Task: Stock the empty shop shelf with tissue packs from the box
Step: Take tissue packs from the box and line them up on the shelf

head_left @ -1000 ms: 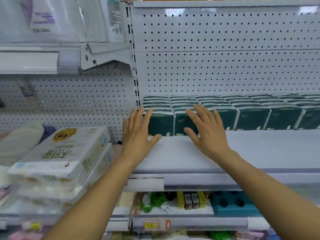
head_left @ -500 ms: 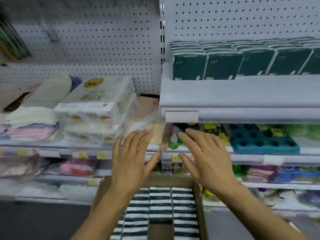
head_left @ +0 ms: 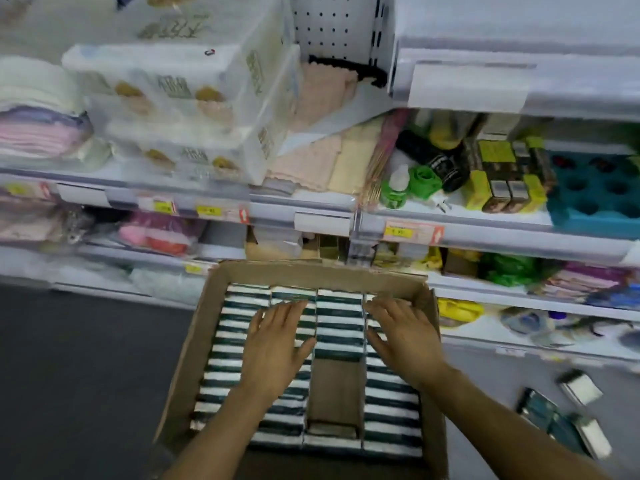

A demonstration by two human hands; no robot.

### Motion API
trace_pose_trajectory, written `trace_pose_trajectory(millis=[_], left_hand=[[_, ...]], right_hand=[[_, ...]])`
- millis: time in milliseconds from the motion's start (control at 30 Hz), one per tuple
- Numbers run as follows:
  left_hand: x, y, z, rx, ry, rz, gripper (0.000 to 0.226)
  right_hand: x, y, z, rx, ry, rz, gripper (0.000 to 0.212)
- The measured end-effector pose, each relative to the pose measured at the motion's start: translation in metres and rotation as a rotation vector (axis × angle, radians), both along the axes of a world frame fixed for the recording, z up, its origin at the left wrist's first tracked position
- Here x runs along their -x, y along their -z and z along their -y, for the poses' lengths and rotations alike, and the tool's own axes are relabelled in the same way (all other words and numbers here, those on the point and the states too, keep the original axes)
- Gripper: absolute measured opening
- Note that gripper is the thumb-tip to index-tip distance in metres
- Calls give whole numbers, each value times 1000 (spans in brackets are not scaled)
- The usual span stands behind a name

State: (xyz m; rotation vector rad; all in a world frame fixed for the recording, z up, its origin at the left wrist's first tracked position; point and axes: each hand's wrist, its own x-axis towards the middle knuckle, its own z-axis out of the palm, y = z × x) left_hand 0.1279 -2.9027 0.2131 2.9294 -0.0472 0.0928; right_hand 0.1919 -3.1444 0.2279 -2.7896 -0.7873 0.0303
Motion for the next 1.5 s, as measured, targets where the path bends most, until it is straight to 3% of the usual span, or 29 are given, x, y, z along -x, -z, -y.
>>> trace_pose_trajectory(millis=[167, 467, 733, 933, 1100, 1167, 1233, 1300, 1400, 1500], left_hand=[[10, 75, 3, 30, -11, -137, 56], [7, 155, 20, 3, 18, -153, 55], [14, 176, 27, 41, -28, -125, 42], [7, 178, 31, -37, -40, -157, 56], [6, 173, 33, -21, -37, -160, 42], [9, 165, 31, 75, -31, -122, 35], [11, 152, 26, 259, -49, -137, 37], [12, 134, 23, 480, -91, -206, 44], [6, 83, 26, 871, -301, -377, 34], [1, 38, 22, 1100, -462, -345, 26]], right_hand=[[-7, 67, -4, 62, -47, -105, 32], [-21, 143, -11, 124, -109, -128, 26], [-25, 163, -6, 120, -59, -188, 40], [-24, 161, -11, 205, -60, -209, 50], [-29, 155, -23, 254, -45, -278, 37], [-28, 150, -22, 189, -65, -274, 31], [-26, 138, -15, -4, -30, -283, 23], [-27, 120, -9, -217, 83, -416, 19], [-32, 82, -4, -478, 242, -582, 17], [-36, 35, 2, -716, 277, -590, 19]])
